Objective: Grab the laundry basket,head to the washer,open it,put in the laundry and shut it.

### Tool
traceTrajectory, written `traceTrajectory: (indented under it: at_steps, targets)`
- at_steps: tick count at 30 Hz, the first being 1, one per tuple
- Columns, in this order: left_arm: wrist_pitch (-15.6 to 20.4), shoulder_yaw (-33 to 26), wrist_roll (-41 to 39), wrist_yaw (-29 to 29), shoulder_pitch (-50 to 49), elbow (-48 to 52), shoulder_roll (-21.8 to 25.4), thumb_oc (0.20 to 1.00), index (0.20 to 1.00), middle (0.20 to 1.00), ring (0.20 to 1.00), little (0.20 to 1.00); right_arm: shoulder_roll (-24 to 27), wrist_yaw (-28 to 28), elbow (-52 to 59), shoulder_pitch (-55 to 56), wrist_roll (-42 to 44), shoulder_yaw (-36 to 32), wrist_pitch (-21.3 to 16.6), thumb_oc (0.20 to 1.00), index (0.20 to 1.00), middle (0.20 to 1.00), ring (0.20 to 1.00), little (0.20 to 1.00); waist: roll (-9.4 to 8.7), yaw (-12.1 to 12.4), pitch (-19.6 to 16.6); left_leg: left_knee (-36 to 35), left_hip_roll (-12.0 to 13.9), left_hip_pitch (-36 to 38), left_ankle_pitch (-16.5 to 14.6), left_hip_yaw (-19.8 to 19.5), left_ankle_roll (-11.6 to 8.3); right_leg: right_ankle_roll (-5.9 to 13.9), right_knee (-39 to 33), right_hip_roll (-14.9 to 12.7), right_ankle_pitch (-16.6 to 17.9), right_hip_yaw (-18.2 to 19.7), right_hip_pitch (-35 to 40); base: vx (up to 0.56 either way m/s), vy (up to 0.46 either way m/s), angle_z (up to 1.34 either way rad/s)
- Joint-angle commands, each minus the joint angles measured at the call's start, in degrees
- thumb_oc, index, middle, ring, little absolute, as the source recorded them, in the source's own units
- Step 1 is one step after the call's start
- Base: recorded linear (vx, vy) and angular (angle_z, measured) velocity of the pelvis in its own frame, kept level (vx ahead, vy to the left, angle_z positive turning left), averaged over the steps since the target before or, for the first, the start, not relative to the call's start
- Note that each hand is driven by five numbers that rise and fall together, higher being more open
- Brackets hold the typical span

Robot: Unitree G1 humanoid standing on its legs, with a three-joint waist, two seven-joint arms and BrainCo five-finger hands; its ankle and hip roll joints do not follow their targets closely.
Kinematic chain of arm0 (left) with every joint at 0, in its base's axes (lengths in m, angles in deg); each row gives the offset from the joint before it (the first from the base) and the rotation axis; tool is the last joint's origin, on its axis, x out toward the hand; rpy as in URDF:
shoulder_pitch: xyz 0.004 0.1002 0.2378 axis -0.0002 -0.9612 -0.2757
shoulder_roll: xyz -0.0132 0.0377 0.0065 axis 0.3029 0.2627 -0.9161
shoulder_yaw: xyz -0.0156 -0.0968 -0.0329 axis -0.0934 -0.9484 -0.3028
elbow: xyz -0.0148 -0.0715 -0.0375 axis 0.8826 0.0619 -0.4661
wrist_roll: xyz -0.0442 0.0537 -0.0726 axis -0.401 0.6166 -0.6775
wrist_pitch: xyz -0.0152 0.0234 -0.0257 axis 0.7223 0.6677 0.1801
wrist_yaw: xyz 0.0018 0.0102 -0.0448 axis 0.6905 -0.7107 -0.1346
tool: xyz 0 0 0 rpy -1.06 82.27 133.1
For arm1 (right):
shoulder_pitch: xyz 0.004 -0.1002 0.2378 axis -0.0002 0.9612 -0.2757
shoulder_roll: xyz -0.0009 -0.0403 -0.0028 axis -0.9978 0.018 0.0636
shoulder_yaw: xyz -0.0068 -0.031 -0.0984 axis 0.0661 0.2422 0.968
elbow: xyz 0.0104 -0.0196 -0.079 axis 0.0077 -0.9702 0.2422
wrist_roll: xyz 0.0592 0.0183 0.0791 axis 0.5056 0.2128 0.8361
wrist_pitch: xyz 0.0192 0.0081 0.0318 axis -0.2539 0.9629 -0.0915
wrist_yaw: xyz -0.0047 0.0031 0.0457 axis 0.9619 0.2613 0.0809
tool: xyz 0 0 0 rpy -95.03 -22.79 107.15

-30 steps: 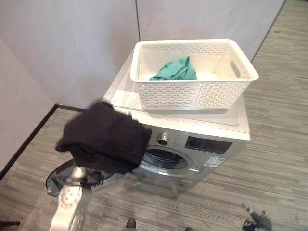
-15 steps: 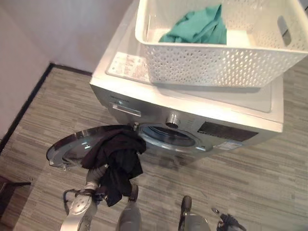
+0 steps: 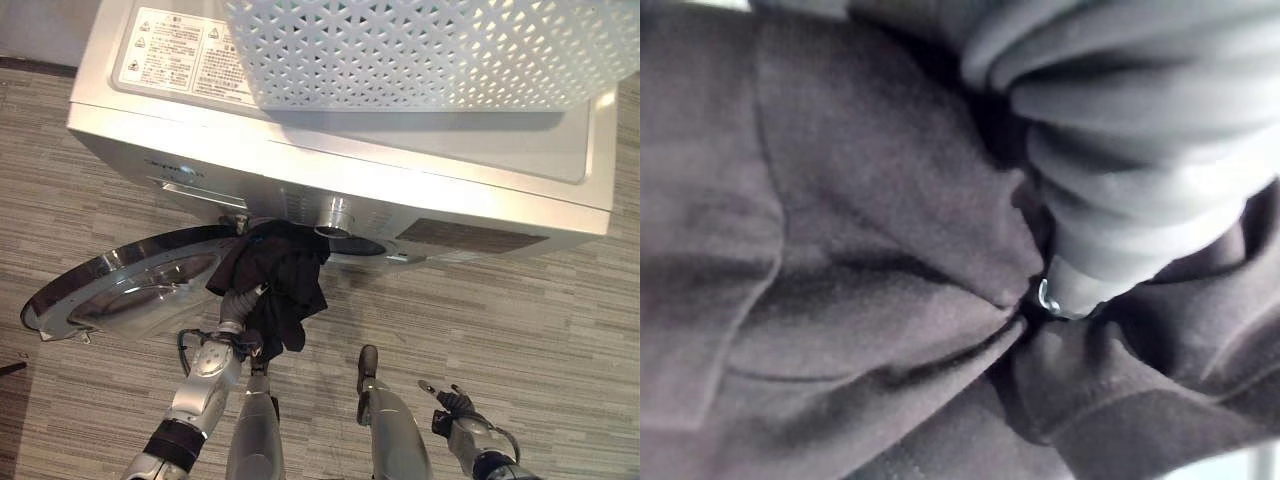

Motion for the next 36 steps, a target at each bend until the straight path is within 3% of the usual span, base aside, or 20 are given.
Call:
traceTrajectory:
  at_steps: [1,4,5,7,11,19,26,30,36]
  targets:
    - [4.02,-0.32,0.59,0.04,-0.74,2.67,0.70,0.200,0.200,0.200,0.200,0.200,-0.37,1.71,0.13,3.79,-2.34,2.16,-0.43,1.000,1.000,1.000,1.000,1.000,-3.68,0.48,-3.16,2.85,2.91,-0.95,-3.18,2.31,2.20,-1.43,2.31,0.02,-0.26,1.04,-2.25,-0.04,-0.065,-0.14]
    - [3.98,0.35,1.25,-0.23,0.74,1.72,1.31,0.200,0.200,0.200,0.200,0.200,-0.81,1.77,-0.49,4.61,-3.06,2.32,-0.02,1.000,1.000,1.000,1.000,1.000,-5.20,0.00,-3.28,6.70,3.44,-3.24,-4.80,1.89,2.53,-1.50,3.49,0.38,-0.07,1.37,-3.95,-0.04,-0.076,-0.18]
    - [4.00,0.61,1.07,-0.61,1.46,1.28,1.11,0.200,0.200,0.200,0.200,0.200,-0.92,1.96,-0.53,4.58,-3.10,2.45,0.07,1.000,1.000,1.000,1.000,1.000,-5.23,-0.15,-3.32,8.02,3.64,-3.52,-6.63,1.37,2.36,-1.34,4.34,0.67,-1.40,1.62,-3.99,0.01,-0.049,-0.11]
    - [4.07,0.84,0.85,-1.04,2.26,0.82,0.90,0.200,0.200,0.200,0.200,0.200,-0.92,2.21,-0.50,4.35,-2.99,2.43,0.17,1.000,1.000,1.000,1.000,1.000,-5.26,-0.30,-3.19,9.35,3.49,-4.79,-7.15,0.86,2.46,-1.48,5.03,0.75,-1.55,1.70,-4.84,-0.05,-0.036,-0.03]
    - [4.53,2.06,0.21,-3.28,6.38,-2.04,-1.39,0.200,0.200,0.200,0.200,0.200,-0.65,4.38,3.62,3.19,-1.65,1.94,-0.76,1.000,1.000,1.000,1.000,1.000,-4.32,-1.36,-3.18,17.15,2.36,-13.63,-9.34,-1.65,3.16,-2.85,10.87,0.72,-3.35,2.46,-11.93,-0.13,-0.012,0.07]
    - [6.73,2.38,-3.33,-10.19,18.13,-15.35,-6.27,0.200,0.200,0.200,0.200,0.200,-0.33,9.59,16.07,-0.44,-2.61,5.06,-3.15,1.000,1.000,1.000,1.000,1.000,-3.35,-4.23,-6.94,30.68,1.66,-30.01,-13.21,-3.35,4.36,-4.61,20.58,1.78,-4.89,5.36,-27.55,-0.09,0.013,0.02]
    - [6.99,0.72,-10.17,-14.51,30.70,-30.42,-8.59,0.200,0.200,0.200,0.200,0.200,-1.48,10.91,22.22,-3.83,0.02,9.60,-5.24,1.000,1.000,1.000,1.000,1.000,-4.25,-6.96,-9.41,38.06,2.27,-36.78,-15.96,-4.76,4.67,-5.27,24.59,2.93,-5.82,6.24,-33.31,-0.01,-0.011,-0.02]
    - [6.93,-1.49,-12.81,-16.08,38.14,-34.68,-7.17,0.200,0.200,0.200,0.200,0.200,-0.42,11.59,28.06,-5.30,0.87,12.44,-6.37,1.000,1.000,1.000,1.000,1.000,-4.62,-8.14,-8.84,41.18,2.65,-39.27,-17.41,-4.87,4.77,-5.44,25.39,3.53,-6.14,6.64,-35.12,-0.01,0.000,-0.11]
    - [7.75,-6.20,-17.25,-16.80,53.47,-39.91,2.00,0.200,0.200,0.200,0.200,0.200,3.42,11.41,44.56,-4.10,4.12,12.20,-11.53,1.000,1.000,1.000,1.000,1.000,-5.37,-11.64,-6.75,45.52,4.02,-44.33,-19.02,-5.27,4.13,-5.10,26.86,4.50,-6.12,6.70,-39.08,0.00,-0.021,-0.10]
